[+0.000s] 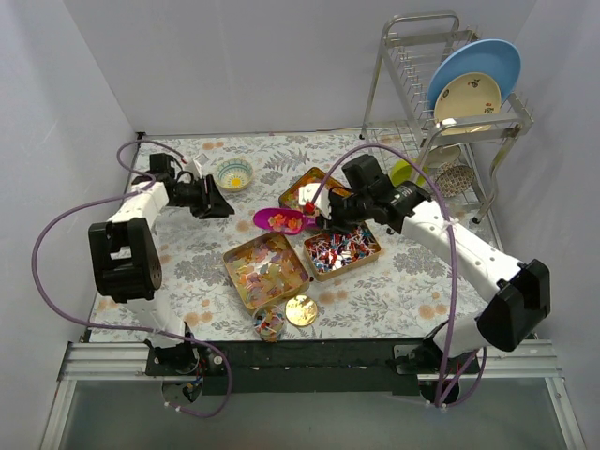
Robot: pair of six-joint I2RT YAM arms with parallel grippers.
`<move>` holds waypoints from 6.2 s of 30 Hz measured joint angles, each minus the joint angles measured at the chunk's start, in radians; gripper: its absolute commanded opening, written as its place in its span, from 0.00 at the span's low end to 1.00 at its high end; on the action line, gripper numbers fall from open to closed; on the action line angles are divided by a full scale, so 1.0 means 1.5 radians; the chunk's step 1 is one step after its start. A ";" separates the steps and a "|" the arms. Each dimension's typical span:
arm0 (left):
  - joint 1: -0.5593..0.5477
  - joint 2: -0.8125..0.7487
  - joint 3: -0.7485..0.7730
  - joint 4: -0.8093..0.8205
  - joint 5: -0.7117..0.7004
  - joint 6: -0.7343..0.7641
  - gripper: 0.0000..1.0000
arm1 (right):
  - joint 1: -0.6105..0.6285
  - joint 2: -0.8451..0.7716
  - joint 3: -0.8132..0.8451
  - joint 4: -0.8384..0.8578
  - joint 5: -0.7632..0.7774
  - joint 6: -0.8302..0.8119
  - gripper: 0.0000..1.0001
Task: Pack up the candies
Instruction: Place the fake candies in the packing bottle, then scoop the fake candies from the storage box.
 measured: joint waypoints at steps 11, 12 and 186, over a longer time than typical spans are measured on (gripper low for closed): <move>0.054 -0.226 -0.115 -0.002 -0.088 0.012 0.39 | 0.191 -0.054 -0.011 -0.160 0.091 -0.048 0.01; 0.058 -0.242 -0.130 -0.003 -0.092 0.014 0.39 | 0.207 -0.053 -0.011 -0.174 0.098 -0.052 0.01; -0.038 -0.230 -0.214 0.033 0.023 0.023 0.04 | 0.019 0.139 -0.060 -0.187 0.298 -0.224 0.01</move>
